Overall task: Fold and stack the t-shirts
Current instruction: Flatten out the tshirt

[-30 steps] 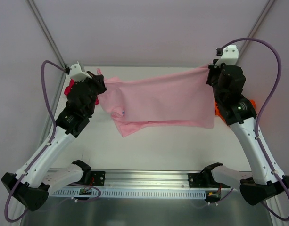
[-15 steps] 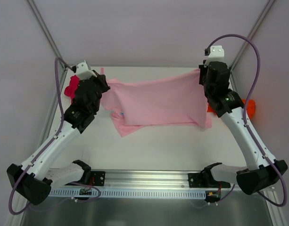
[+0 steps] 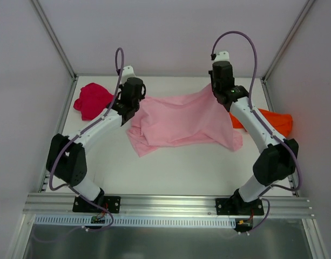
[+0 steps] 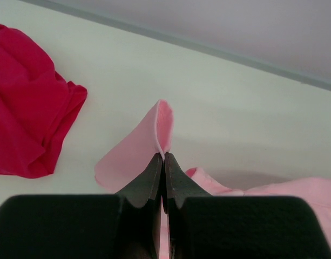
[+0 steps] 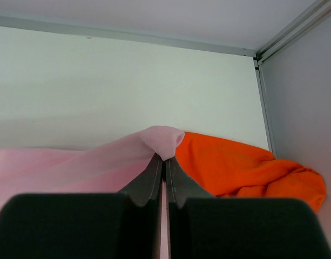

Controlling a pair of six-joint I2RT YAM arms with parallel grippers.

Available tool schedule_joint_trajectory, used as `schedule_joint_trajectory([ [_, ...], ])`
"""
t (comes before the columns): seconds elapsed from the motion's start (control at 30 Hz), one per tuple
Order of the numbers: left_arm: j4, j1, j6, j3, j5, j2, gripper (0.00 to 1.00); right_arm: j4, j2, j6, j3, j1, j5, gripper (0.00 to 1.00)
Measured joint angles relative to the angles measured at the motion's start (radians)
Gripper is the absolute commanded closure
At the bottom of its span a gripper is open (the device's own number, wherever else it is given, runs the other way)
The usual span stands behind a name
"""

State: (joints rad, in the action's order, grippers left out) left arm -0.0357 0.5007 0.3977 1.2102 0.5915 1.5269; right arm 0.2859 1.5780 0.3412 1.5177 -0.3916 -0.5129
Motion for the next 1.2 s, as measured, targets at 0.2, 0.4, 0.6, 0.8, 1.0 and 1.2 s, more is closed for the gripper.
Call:
schedule_joint_trajectory([
  [0.2, 0.053, -0.047, 0.021, 0.15, 0.002, 0.213, 1.0, 0.012, 0.187, 0.015, 0.125, 0.0, -0.044, 0.99],
  [0.4, 0.103, -0.104, 0.053, 0.293, -0.005, 0.356, 1.0, -0.006, 0.323, 0.047, 0.244, 0.0, -0.098, 0.99],
  [0.6, 0.162, -0.156, 0.075, 0.424, -0.032, 0.439, 1.0, -0.053, 0.378, 0.095, 0.285, 0.003, -0.132, 0.99],
  [0.8, 0.206, -0.215, 0.094, 0.55, -0.085, 0.504, 1.0, -0.122, 0.427, 0.144, 0.33, 0.02, -0.181, 0.99],
  [1.0, 0.229, -0.286, 0.146, 0.603, -0.173, 0.538, 1.0, -0.136, 0.541, 0.159, 0.457, 0.079, -0.198, 0.99],
  [1.2, 0.249, -0.288, 0.161, 0.707, -0.224, 0.599, 1.0, -0.163, 0.58, 0.182, 0.464, 0.103, -0.206, 0.99],
])
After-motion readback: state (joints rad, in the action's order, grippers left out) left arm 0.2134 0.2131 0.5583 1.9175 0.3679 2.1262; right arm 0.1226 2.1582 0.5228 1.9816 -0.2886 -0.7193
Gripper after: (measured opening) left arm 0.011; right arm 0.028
